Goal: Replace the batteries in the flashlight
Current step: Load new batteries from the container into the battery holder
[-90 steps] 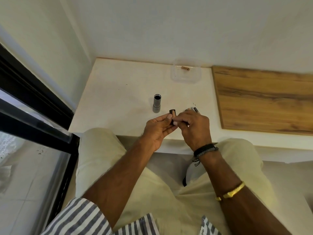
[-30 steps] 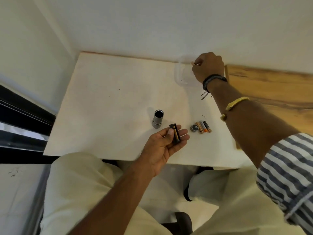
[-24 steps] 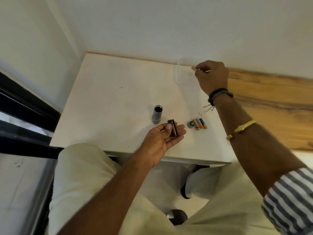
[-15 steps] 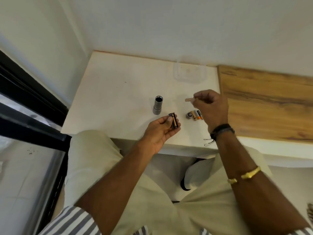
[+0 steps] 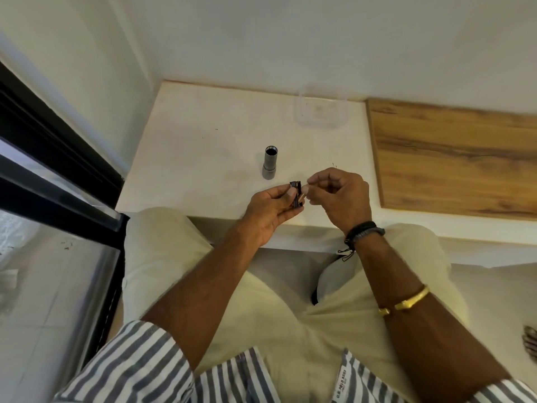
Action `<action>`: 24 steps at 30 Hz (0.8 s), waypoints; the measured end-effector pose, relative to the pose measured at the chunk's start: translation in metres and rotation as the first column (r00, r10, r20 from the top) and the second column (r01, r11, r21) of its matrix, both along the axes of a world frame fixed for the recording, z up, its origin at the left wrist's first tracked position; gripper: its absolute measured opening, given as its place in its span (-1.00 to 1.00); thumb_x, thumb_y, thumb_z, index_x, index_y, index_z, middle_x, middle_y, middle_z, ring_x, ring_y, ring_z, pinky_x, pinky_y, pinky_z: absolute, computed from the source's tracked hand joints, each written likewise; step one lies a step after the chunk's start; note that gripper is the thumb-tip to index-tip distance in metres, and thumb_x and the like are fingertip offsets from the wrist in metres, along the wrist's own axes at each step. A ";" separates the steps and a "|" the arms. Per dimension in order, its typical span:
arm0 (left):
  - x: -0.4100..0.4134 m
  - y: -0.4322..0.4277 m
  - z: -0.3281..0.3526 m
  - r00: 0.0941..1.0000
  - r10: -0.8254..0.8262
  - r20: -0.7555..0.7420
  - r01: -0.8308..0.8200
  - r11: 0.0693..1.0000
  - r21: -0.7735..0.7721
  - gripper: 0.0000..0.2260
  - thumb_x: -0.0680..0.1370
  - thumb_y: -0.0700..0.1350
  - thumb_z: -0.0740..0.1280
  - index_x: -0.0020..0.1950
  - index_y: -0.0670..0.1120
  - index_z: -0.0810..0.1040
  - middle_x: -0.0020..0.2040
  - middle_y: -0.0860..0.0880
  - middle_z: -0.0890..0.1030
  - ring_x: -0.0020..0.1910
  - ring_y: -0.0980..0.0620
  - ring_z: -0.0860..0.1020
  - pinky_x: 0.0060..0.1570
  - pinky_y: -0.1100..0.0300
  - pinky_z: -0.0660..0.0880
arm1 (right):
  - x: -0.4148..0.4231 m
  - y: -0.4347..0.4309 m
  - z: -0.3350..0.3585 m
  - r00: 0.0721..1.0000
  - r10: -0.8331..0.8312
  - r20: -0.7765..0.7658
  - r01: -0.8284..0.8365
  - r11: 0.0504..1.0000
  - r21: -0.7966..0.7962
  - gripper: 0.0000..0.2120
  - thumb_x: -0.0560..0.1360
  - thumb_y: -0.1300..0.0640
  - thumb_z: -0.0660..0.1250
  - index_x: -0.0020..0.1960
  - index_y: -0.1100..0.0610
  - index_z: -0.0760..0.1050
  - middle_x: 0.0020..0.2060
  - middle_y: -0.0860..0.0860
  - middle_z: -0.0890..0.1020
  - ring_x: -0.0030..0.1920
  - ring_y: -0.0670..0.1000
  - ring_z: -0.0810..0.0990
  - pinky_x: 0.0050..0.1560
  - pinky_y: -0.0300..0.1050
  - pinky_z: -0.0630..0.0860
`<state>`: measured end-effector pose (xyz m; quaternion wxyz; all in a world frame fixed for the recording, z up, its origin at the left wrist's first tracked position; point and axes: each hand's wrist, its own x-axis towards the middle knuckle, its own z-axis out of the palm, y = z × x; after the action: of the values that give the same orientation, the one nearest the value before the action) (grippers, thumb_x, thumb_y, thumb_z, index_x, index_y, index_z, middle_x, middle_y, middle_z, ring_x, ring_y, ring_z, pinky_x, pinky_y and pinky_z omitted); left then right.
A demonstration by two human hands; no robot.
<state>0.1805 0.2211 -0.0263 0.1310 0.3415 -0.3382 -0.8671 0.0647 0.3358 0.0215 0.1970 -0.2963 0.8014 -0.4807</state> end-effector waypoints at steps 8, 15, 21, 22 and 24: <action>0.004 0.003 -0.001 1.000 -0.005 0.012 0.006 0.999 -0.039 -0.75 0.55 -0.22 0.40 0.20 -0.28 0.59 -0.06 -0.18 0.71 -0.06 -0.11 0.70 -0.07 0.10 0.64 | 0.014 -0.004 0.001 0.988 0.017 -0.154 -0.013 1.000 0.028 -0.92 0.48 0.19 0.53 -0.04 0.16 0.71 -0.25 -0.01 0.71 -0.25 -0.04 0.71 -0.12 -0.24 0.66; 0.005 0.001 -0.003 1.000 0.020 0.002 -0.020 1.000 -0.013 -0.82 0.54 -0.24 0.41 0.11 -0.25 0.62 -0.01 -0.23 0.70 -0.04 -0.12 0.70 -0.09 0.06 0.65 | 0.025 -0.007 -0.006 0.963 0.032 -0.268 -0.023 0.999 0.040 -0.88 0.52 0.27 0.46 0.03 0.16 0.73 -0.22 -0.11 0.66 -0.21 -0.25 0.60 -0.07 -0.54 0.48; 0.006 0.001 -0.003 1.000 0.002 -0.006 -0.002 1.000 0.008 -0.75 0.53 -0.24 0.42 0.18 -0.29 0.60 0.01 -0.23 0.70 -0.02 -0.13 0.70 -0.08 0.05 0.65 | 0.026 -0.004 -0.006 0.961 0.015 -0.275 -0.001 0.999 0.052 -0.84 0.52 0.32 0.45 0.06 0.18 0.73 -0.13 -0.03 0.71 -0.19 -0.26 0.58 -0.05 -0.64 0.40; 0.006 0.001 -0.003 1.000 -0.005 -0.002 0.005 1.000 0.011 -0.74 0.53 -0.23 0.42 0.19 -0.29 0.59 0.00 -0.23 0.70 -0.02 -0.12 0.70 -0.08 0.05 0.65 | 0.025 -0.004 -0.006 0.964 0.018 -0.266 -0.003 0.998 0.057 -0.84 0.52 0.31 0.45 0.06 0.17 0.73 -0.14 -0.03 0.71 -0.19 -0.26 0.59 -0.06 -0.63 0.41; 0.006 0.001 -0.003 1.000 -0.024 0.009 0.024 1.000 0.012 -0.74 0.52 -0.23 0.42 0.18 -0.28 0.60 -0.01 -0.21 0.71 -0.03 -0.12 0.70 -0.09 0.05 0.65 | 0.022 -0.002 -0.005 0.974 0.024 -0.224 -0.010 0.998 0.063 -0.85 0.52 0.30 0.45 0.05 0.16 0.72 -0.17 -0.03 0.71 -0.21 -0.23 0.63 -0.09 -0.58 0.48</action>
<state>0.1866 0.2217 -0.0295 0.1167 0.3422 -0.3376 -0.8691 0.0866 0.3337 0.0160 0.1181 -0.3493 0.8304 -0.4177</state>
